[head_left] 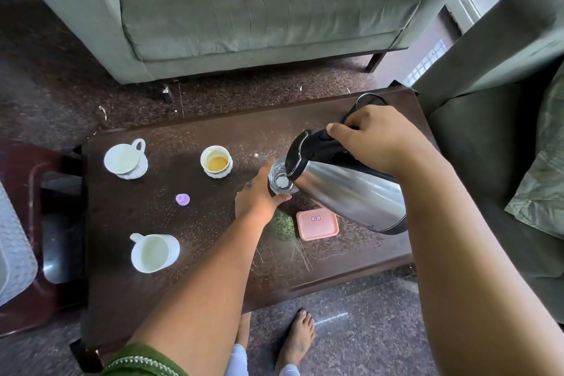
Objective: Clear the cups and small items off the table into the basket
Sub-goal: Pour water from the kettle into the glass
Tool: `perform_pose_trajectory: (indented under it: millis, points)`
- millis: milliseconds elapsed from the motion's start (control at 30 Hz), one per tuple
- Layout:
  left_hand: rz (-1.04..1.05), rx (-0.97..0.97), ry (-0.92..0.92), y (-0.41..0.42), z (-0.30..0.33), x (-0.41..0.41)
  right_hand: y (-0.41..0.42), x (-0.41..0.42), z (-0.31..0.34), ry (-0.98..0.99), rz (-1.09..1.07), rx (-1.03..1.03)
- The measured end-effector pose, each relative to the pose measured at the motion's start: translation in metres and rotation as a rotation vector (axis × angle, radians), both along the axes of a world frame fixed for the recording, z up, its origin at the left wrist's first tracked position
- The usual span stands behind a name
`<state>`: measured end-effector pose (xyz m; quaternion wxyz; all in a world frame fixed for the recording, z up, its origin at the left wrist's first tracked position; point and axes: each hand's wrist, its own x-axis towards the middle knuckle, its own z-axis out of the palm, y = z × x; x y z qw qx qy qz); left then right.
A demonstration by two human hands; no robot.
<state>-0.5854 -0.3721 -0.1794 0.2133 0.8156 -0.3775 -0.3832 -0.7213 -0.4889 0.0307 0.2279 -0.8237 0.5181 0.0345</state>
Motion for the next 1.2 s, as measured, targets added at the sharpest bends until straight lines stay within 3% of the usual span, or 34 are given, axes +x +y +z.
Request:
perform_pose_trajectory:
  millis: [1200]
  points:
    - [-0.024, 0.005, -0.038, -0.002, 0.011, 0.000, 0.001, -0.002, -0.003, 0.034, 0.034, -0.027]
